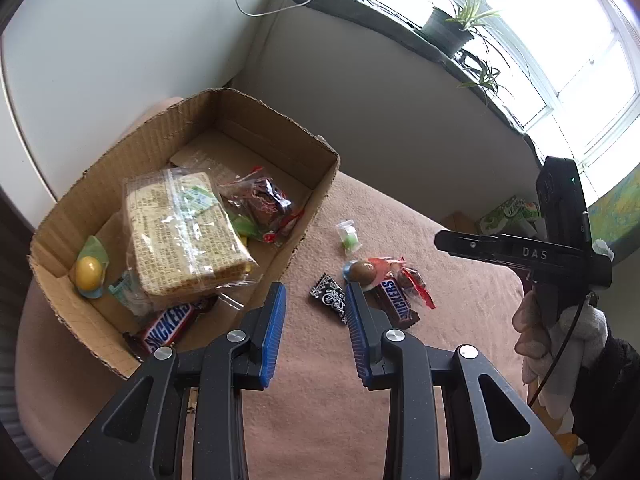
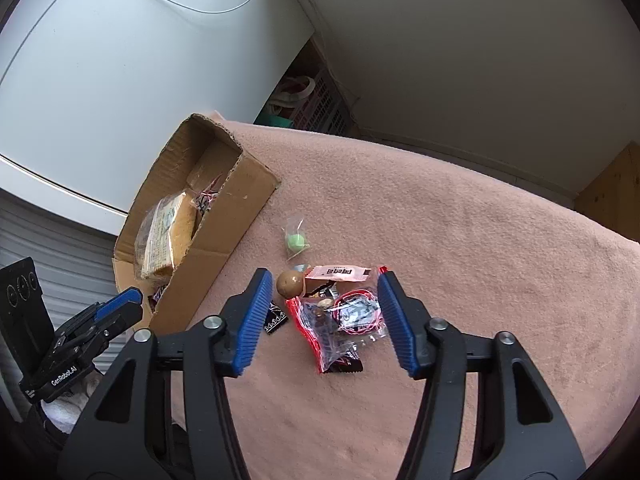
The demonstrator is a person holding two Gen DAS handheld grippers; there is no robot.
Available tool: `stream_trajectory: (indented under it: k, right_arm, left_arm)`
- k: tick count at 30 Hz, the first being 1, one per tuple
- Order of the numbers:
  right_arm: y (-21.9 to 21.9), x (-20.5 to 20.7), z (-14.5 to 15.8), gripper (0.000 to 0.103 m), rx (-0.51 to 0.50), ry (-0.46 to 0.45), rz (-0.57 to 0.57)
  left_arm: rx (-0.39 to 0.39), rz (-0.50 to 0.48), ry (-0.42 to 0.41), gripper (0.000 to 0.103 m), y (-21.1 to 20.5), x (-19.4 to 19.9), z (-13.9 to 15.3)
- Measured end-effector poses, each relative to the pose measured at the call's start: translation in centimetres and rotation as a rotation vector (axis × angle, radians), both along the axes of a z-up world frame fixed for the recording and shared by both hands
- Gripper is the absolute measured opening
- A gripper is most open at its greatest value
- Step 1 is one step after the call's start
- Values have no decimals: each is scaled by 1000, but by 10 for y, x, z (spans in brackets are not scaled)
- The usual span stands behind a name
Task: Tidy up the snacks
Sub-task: 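Move both open tools back toward the snacks on the table, then grasp the black candy packet with the left tool while the right tool grasps a red-topped packet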
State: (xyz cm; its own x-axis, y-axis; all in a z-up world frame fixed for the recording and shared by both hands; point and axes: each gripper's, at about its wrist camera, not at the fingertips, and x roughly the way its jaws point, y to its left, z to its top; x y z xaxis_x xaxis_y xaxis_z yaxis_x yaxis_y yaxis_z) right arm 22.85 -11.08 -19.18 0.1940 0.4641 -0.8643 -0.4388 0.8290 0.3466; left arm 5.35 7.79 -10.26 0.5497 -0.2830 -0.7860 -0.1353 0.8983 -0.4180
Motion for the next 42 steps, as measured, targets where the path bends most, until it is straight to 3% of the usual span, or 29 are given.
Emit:
stream_trajectory:
  k: [3,17,30,36,40,42]
  right_arm:
    - [11,1,-6,42,-1,17,23]
    - [28,6,-34,38,26,115,54]
    - [-11,-7,-54,38,25,165,5]
    - [-32,-13,-56,39,11,148,-24]
    - [-38,-26,-39,39,3,73,-44]
    - [-44,-33,-32,39,3,35,-63]
  left_arm:
    - [-6,-19,7,29,-8,1,-3]
    - [-22,-51,30,29,-21,0,-10]
    - [-64,-127,108,29,-53,15,-36]
    - [-37,-112,165,29,-63,27,-55]
    - [-23,-83,195,29,-63,36,-65]
    - [-8,-68,210,40,-62,39,-68]
